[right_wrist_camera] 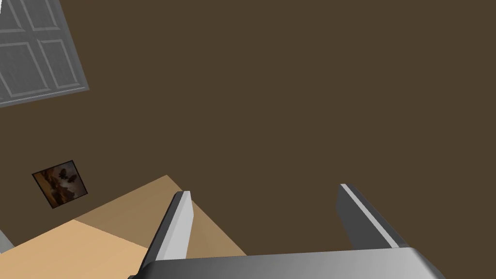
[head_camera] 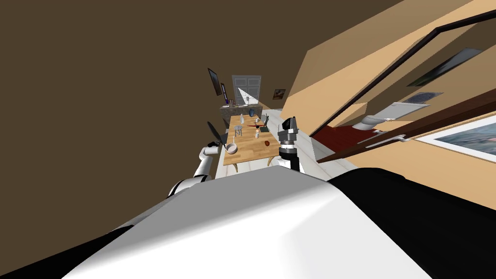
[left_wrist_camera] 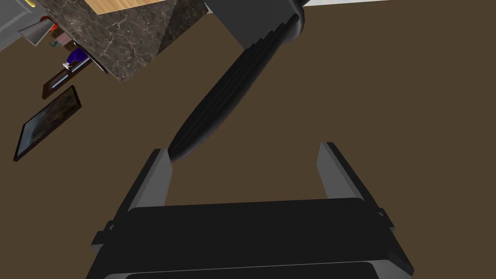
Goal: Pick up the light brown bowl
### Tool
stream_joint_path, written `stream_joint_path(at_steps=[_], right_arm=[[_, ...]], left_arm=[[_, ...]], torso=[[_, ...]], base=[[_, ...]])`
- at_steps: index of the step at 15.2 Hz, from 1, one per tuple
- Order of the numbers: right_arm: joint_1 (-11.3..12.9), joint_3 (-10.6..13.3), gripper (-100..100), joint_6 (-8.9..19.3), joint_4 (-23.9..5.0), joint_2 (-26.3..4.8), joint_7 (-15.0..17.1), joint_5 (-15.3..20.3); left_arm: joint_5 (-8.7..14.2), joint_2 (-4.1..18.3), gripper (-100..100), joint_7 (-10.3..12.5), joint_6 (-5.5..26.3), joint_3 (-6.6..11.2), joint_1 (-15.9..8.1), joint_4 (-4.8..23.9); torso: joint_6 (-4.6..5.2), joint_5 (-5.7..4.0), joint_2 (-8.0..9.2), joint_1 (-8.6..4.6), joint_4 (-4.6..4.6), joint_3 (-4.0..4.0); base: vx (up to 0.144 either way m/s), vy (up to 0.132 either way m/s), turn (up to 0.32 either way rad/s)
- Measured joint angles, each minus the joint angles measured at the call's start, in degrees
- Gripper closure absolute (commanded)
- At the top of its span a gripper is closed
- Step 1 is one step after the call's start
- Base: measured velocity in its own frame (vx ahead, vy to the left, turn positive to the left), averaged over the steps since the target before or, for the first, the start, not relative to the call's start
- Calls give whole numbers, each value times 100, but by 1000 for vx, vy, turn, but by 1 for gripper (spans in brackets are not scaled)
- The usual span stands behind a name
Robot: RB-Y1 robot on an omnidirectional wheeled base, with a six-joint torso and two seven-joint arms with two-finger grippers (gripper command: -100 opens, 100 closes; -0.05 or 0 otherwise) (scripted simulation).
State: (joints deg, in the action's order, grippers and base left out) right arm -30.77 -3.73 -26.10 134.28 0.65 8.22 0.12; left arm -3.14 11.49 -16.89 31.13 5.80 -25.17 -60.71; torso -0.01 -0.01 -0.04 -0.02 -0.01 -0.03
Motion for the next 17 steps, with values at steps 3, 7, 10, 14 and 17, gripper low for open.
stream_joint_path(at_steps=[3, 7, 10, 14, 17], right_arm=[[0, 0, 0, 0, 0, 0, 0, 0], [0, 0, 0, 0, 0, 0, 0, 0], [0, 0, 0, 0, 0, 0, 0, 0], [0, 0, 0, 0, 0, 0, 0, 0], [0, 0, 0, 0, 0, 0, 0, 0]], left_arm=[[-9, -36, -100, -41, 345, 9, -261, 328], [6, -59, -100, -95, 697, 19, -530, 719], [-23, -114, -100, -122, 998, 26, -763, 1018], [-33, -169, -100, -167, 1370, 39, -1131, 1506], [-38, -212, -100, -205, 1651, 46, -1348, 1829]], torso=[[0, 0, 0, 0, 0, 0], [0, 0, 1, 0, 0, 1], [0, 0, 1, 0, 0, 0], [1, 0, 1, -1, 1, 1], [1, 0, 1, -1, 1, 1]], base=[[2, -1, -4], [1, 0, -3], [2, -1, -4], [1, -1, -3], [2, -1, -3]])
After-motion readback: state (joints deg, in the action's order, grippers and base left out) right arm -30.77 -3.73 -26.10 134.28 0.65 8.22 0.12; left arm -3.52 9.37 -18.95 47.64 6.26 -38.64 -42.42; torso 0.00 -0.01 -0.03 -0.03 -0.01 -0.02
